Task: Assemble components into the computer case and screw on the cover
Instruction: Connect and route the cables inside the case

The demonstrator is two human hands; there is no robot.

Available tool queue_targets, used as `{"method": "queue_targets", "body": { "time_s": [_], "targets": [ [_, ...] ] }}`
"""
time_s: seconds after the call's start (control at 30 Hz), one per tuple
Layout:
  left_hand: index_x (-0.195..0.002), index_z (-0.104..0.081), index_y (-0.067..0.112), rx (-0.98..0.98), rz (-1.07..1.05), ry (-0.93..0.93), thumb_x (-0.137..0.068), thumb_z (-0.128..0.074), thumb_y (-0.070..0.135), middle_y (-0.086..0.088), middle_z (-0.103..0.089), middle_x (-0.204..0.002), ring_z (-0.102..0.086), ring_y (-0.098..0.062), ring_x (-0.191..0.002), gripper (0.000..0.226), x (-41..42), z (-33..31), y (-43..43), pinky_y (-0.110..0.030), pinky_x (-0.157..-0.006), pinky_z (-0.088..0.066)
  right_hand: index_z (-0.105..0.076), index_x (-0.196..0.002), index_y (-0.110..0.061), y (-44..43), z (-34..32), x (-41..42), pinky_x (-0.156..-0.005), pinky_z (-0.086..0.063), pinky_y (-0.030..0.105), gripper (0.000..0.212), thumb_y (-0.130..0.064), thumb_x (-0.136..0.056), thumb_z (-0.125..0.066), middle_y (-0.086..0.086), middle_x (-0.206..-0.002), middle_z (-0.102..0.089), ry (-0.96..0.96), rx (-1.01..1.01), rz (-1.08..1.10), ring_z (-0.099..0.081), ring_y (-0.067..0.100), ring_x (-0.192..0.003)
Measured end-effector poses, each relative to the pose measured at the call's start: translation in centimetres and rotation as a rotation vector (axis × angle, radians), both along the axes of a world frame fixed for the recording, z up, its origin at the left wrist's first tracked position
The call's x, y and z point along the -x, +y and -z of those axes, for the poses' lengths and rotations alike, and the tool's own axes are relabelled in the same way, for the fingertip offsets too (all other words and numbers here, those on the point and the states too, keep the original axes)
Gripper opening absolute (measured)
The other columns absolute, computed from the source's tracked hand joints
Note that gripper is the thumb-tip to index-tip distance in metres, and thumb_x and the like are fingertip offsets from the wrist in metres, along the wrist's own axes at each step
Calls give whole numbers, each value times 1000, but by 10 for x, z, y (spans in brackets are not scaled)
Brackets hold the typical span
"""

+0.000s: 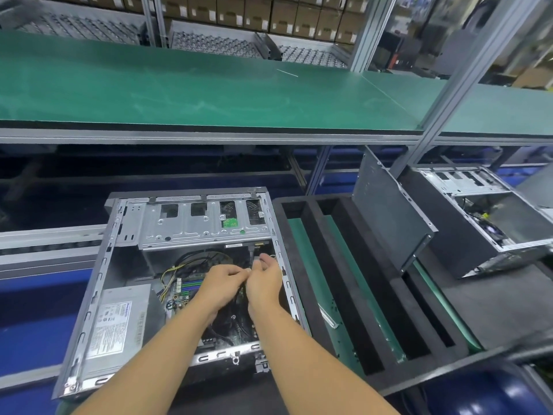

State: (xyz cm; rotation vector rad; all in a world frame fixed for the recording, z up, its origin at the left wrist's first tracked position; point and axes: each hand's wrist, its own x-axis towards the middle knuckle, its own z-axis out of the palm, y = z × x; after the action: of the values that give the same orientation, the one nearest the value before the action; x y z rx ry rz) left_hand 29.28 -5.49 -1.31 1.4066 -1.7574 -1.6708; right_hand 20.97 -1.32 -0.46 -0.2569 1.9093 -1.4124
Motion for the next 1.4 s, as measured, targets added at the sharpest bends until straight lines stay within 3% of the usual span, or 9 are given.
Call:
{"method": "queue_targets", "body": {
  "time_s": [0.3,0.47,0.6,0.8,0.93,1.07,1.2,1.3,1.4],
  "targets": [
    [-85,-77,33,-10,12,7,-92,-65,35,14,-70,-102,-58,-4,-102,15,-1,1,-1,-30,-90,-40,-51,-119,-16,-2,-3,3,-84,-43,25,15,-8,-107,-46,-6,-101,-55,-73,-2,-14,-56,11,-95],
    [-79,-78,32,-21,10,31,-91,-67,39,18,-71,-93,-59,2,-96,17,-1,0,0,-28,-84,-42,-51,-112,-13,18,-16,-4,-80,-40,28,9,-19,-107,-47,6,-111,-60,371,-191,-190,-54,17,-93],
    [-87,-73,28,87,-67,54,-87,-68,45,8,-73,-88,-66,-9,-90,17,-4,-7,-3,-26,-74,-46,-50,-89,-32,27,-33,-10,-60,-33,25,24,-32,-107,-34,-20,-91,-57,689,-293,-356,-50,0,-72],
    [-84,-78,32,87,-38,213,-89,-63,54,15,-74,-80,-64,3,-71,27,-1,-30,-6,-21,-66,-44,-43,-91,-16,29,-53,1,-66,-42,42,15,-10,-104,-46,3,-93,-51,971,-80,-385,-48,24,-80],
    [-83,-79,31,64,-54,276,-91,-67,42,12,-75,-78,-62,6,-61,18,4,-33,-9,-11,-56,-42,-52,-92,-13,33,-53,7,-67,-42,33,12,-6,-101,-51,0,-88,-55,789,41,-389,-48,16,-77],
    [-79,-80,29,4,-70,246,-90,-70,31,13,-73,-72,-56,7,-51,15,5,-29,-14,-6,-45,-38,-55,-109,-20,36,-46,7,-62,-46,12,10,-14,-100,-58,0,-91,-68,351,104,-274,-63,7,-77],
    [-78,-80,24,-15,-36,195,-90,-69,37,7,-77,-86,-66,7,-66,21,8,-26,-13,-8,-51,-44,-57,-115,-19,36,-35,8,-69,-53,18,12,-21,-103,-58,-1,-84,-71,67,108,-136,-65,1,-70],
    [-78,-80,31,-23,-12,127,-88,-69,45,16,-76,-86,-66,7,-74,21,9,-26,-16,-11,-59,-46,-61,-103,-18,33,-30,8,-60,-50,13,8,-20,-105,-54,-1,-86,-68,11,113,-108,-60,-2,-62],
    [-73,-80,35,-65,-20,115,-86,-72,44,20,-74,-81,-65,3,-87,17,12,-25,-20,-17,-71,-45,-56,-105,-20,22,-26,2,-74,-55,27,6,-23,-106,-51,5,-99,-66,-47,70,-43,-58,12,-78]
  ]
}}
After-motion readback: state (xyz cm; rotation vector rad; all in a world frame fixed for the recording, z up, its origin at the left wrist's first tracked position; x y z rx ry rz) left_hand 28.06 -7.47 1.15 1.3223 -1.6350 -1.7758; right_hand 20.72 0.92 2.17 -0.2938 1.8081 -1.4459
